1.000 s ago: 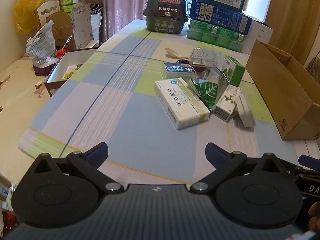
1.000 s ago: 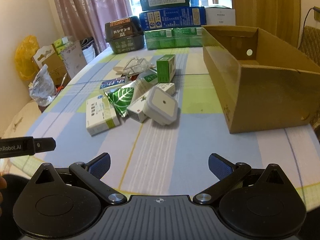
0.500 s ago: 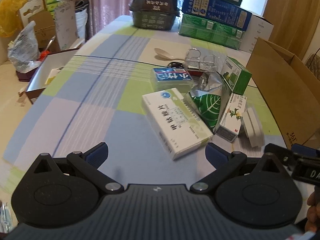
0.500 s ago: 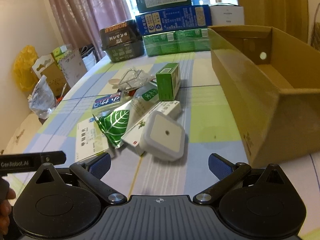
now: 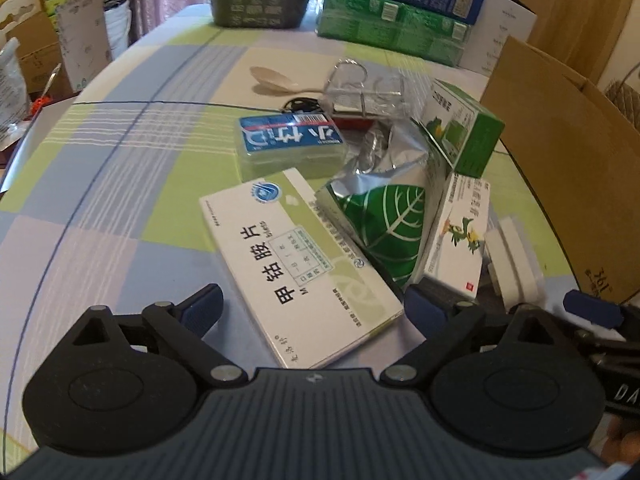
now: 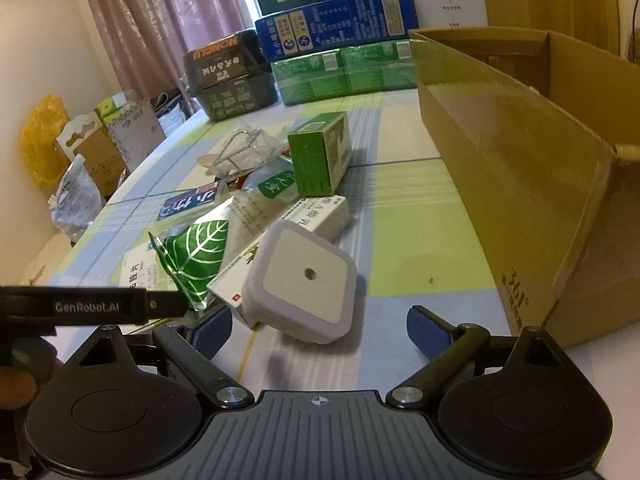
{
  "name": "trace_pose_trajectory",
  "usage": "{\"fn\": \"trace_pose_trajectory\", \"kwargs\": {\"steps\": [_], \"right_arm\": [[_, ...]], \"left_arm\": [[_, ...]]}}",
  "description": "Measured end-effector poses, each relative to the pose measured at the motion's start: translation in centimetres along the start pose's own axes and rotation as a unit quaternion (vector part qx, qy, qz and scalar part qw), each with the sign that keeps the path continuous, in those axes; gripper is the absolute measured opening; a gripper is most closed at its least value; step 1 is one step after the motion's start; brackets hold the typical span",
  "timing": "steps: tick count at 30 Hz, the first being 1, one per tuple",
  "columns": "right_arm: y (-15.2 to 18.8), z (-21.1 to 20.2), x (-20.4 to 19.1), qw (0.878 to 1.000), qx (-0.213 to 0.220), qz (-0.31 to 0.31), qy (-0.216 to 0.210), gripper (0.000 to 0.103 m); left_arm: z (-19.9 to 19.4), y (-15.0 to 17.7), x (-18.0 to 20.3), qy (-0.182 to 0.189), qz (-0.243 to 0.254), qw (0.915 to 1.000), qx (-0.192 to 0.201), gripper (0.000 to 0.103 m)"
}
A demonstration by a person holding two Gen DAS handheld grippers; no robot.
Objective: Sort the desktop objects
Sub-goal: 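Grasp the white square night-light with the right tool while the left tool grasps the white medicine box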
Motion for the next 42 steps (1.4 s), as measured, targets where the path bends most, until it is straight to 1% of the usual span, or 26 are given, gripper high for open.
{"fn": "trace_pose_trajectory", "kwargs": {"steps": [2,4,5,7,8,12,15,17,19,23,24,25,29,34,36,39,42], "right_arm": [[-0.1,0.1,0.1,1.0,0.001,0.0,-0.001,0.092],[-0.2,0.1,-0.1,1.0,0.004,0.001,-0.005,0.092],[-0.3,0.2,-0.2,1.0,0.005,0.003,-0.008,0.092],[-0.6,0.3,-0.5,1.0,0.009,0.01,-0.016,0.092],[-0.7,0.4,-0.6,1.0,0.01,0.013,-0.018,0.092],[-1.1,1.5,-0.3,0.998,0.003,0.05,-0.023,0.092],[-1.4,2.1,0.5,0.995,-0.002,0.095,-0.029,0.092],[-1.6,2.3,1.0,0.993,-0.001,0.113,-0.031,0.092],[-1.8,2.4,1.3,0.991,-0.001,0.125,-0.035,0.088],[-2.1,2.7,1.4,0.991,0.0,0.13,-0.036,0.071],[-2.1,2.8,1.3,0.991,-0.001,0.128,-0.033,0.064],[-2.1,2.8,1.2,0.992,-0.003,0.123,-0.029,0.062],[-1.9,2.8,0.7,0.995,-0.005,0.096,-0.03,0.062],[-1.2,2.2,0.0,0.998,0.025,0.054,0.001,0.062],[-1.2,2.3,0.0,0.999,0.02,0.047,0.003,0.062],[-1.1,2.2,-0.3,1.0,0.013,0.028,0.004,0.062],[-0.8,1.8,-1.0,1.0,0.011,-0.004,0.013,0.062]], "left_arm": [[-0.1,0.1,-0.3,-0.001,0.0,1.0,0.0,0.092],[-0.6,0.2,-0.7,-0.012,0.0,0.9999,0.003,0.084],[-0.9,0.3,-0.9,-0.021,0.001,0.9998,0.005,0.083],[-1.3,0.5,-1.5,-0.04,0.006,0.9992,0.008,0.082],[-1.3,0.5,-1.7,-0.043,0.006,0.999,0.007,0.082],[-0.9,0.1,-2.0,-0.041,0.016,0.999,0.01,0.083],[-0.6,-0.2,-2.0,-0.041,0.018,0.9989,0.017,0.085],[-0.4,-0.3,-2.0,-0.04,0.018,0.9989,0.019,0.085],[-0.2,-0.4,-2.1,-0.039,0.017,0.9989,0.019,0.085],[0.1,-0.6,-2.2,-0.036,0.016,0.999,0.02,0.085],[0.2,-0.6,-2.2,-0.036,0.017,0.999,0.02,0.085],[0.3,-0.7,-2.2,-0.036,0.017,0.999,0.02,0.085],[0.6,-1.1,-2.1,-0.037,0.02,0.9988,0.023,0.085],[1.4,-1.7,-1.9,-0.047,0.036,0.9979,0.027,0.083],[1.6,-1.9,-1.9,-0.048,0.04,0.9977,0.027,0.083],[1.9,-1.9,-1.8,-0.054,0.044,0.9973,0.024,0.069],[1.4,-1.3,-1.7,-0.058,0.039,0.9973,0.023,0.067]]}}
Point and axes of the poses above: each gripper's, at about its wrist camera, not at the fingertips, and z roughly the way its jaws point, x to its right, y to its underside, the point moved 1 cm from there along z, roughly the way its jaws point, and after that the axes turned 6 degrees about -y, right-handed, at the moved point
